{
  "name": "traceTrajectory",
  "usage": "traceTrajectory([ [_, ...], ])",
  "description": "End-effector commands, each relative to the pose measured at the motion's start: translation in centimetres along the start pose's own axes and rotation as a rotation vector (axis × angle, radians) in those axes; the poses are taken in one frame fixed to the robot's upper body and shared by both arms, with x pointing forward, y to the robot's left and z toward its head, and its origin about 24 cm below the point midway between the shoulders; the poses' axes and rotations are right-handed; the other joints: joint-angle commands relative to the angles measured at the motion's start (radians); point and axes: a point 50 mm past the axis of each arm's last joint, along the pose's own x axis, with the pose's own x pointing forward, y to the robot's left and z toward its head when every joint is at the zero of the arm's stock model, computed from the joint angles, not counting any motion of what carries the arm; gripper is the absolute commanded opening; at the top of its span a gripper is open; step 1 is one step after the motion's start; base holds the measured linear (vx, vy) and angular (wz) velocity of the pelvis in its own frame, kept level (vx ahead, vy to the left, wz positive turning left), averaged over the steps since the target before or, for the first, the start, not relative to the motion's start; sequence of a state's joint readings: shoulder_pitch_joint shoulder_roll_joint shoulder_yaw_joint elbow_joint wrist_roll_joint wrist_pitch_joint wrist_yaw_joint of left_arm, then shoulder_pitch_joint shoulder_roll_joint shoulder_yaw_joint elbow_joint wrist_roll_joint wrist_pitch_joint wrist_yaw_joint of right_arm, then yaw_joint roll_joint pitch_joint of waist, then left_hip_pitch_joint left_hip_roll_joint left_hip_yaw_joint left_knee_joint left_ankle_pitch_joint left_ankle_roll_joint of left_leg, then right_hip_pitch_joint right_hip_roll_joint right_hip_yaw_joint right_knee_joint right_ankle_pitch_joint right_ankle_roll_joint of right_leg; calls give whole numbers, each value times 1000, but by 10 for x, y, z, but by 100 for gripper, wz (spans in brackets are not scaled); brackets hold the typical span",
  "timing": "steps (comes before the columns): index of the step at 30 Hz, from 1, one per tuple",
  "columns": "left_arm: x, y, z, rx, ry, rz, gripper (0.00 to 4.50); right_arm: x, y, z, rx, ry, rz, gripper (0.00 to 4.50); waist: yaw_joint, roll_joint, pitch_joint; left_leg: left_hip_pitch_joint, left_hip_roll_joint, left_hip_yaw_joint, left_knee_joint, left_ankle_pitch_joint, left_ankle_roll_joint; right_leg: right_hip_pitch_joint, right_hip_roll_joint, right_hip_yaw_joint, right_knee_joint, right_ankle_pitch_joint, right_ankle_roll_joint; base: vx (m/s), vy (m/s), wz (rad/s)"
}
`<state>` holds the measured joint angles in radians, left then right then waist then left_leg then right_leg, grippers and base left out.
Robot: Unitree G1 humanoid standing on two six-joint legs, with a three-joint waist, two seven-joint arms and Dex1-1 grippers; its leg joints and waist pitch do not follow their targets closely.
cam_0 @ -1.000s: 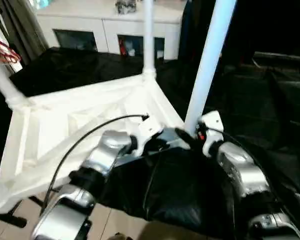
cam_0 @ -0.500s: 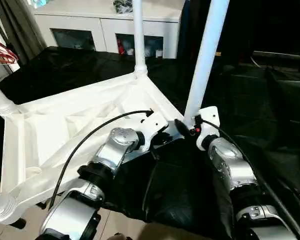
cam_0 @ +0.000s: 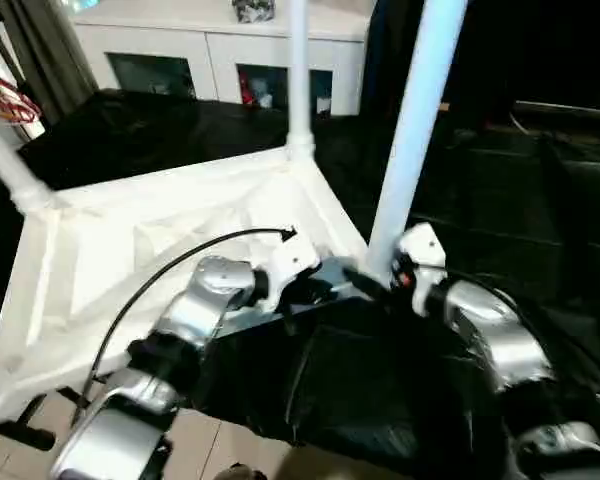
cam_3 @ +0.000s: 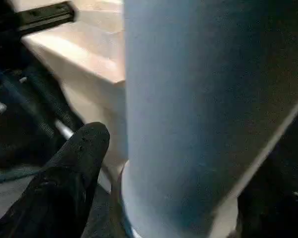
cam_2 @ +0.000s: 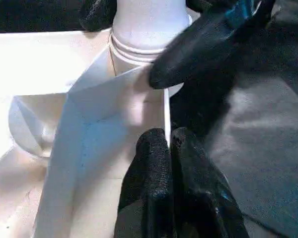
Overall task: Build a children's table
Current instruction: Rotate leg to tighten
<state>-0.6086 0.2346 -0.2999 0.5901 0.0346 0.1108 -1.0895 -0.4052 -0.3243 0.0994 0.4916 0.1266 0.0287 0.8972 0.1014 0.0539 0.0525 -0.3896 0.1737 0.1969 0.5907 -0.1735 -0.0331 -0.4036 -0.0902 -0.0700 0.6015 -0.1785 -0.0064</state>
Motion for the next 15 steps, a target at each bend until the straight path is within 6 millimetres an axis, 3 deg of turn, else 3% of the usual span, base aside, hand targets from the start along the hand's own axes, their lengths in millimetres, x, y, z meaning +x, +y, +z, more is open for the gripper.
traceTrajectory([
  [1,-3,-4,15,58,-73,-57,0,-3,6,3,-18,-9,87,362,6,-20,-70,19,64,-27,-65,-203,94,50,-71,43,-67,-203,-236,0,0,0],
  [7,-18,-12,10,49,-72,-149,0,-15,5,3,-12,4,178,307,12,-28,-68,19,64,-25,-66,-198,88,45,-71,45,-67,-238,-229,0,0,0],
  [15,-25,-19,6,39,-53,-207,0,-20,7,2,-17,34,251,265,14,-28,-67,20,63,-24,-65,-185,91,43,-69,45,-66,-231,-231,0,0,0],
])
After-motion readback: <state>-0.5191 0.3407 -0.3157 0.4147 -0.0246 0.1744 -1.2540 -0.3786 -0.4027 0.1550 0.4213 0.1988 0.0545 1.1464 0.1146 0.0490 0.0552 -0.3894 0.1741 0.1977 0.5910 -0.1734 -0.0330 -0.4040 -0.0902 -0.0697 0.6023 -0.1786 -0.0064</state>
